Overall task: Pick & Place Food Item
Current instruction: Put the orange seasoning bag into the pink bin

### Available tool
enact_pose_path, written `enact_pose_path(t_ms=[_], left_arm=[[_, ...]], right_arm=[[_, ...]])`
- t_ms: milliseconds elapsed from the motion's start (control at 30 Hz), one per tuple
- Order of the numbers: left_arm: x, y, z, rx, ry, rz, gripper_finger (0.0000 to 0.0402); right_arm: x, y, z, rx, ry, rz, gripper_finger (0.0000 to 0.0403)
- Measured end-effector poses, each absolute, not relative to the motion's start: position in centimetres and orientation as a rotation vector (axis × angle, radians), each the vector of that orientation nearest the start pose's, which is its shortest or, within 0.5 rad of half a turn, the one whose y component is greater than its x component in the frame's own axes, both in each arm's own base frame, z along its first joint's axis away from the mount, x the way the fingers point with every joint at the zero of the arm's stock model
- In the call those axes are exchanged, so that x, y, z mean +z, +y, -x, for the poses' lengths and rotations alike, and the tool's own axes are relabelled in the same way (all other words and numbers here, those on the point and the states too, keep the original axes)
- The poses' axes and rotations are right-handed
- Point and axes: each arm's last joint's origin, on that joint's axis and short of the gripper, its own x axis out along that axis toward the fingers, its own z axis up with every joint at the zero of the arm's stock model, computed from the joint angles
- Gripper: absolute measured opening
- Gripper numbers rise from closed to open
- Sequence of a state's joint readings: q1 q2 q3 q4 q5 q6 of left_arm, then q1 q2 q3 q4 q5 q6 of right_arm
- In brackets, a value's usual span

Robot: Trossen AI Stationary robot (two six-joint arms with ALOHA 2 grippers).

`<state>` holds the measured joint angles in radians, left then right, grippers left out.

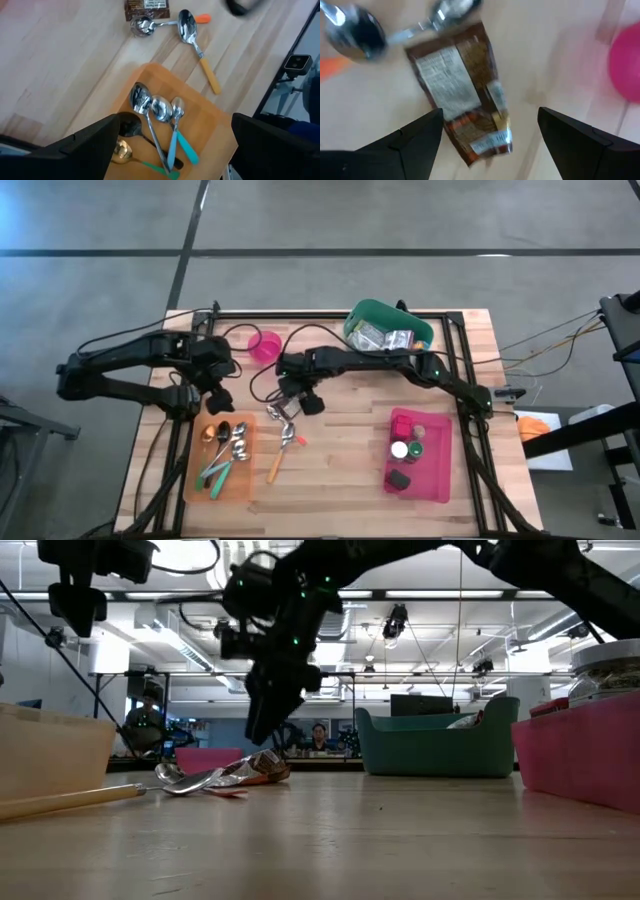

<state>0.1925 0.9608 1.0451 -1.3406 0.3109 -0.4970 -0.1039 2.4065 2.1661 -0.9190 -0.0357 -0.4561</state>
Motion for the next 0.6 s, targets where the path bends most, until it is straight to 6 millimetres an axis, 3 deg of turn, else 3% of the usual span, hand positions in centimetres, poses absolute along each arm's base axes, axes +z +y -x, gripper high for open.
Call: enact_pose_path(t_ms=[200,333,600], left_arm=[[31.0,1.7,-13.3,0.201,1.218,0.744,0.0389],[30.9,1.7,-13.5,0.192,1.223,0.734,0.0389],[31.0,1.7,-13.5,0.178,1.220,0.718,0.0389]], right_arm=[[17.0,-6.7,-49.8,0.190,1.186,0.309,0.0322],[16.0,-6.3,-49.7,0.204,1.195,0.318,0.0322],[15.9,-5.3,-50.0,0.212,1.169,0.355,0.0321]])
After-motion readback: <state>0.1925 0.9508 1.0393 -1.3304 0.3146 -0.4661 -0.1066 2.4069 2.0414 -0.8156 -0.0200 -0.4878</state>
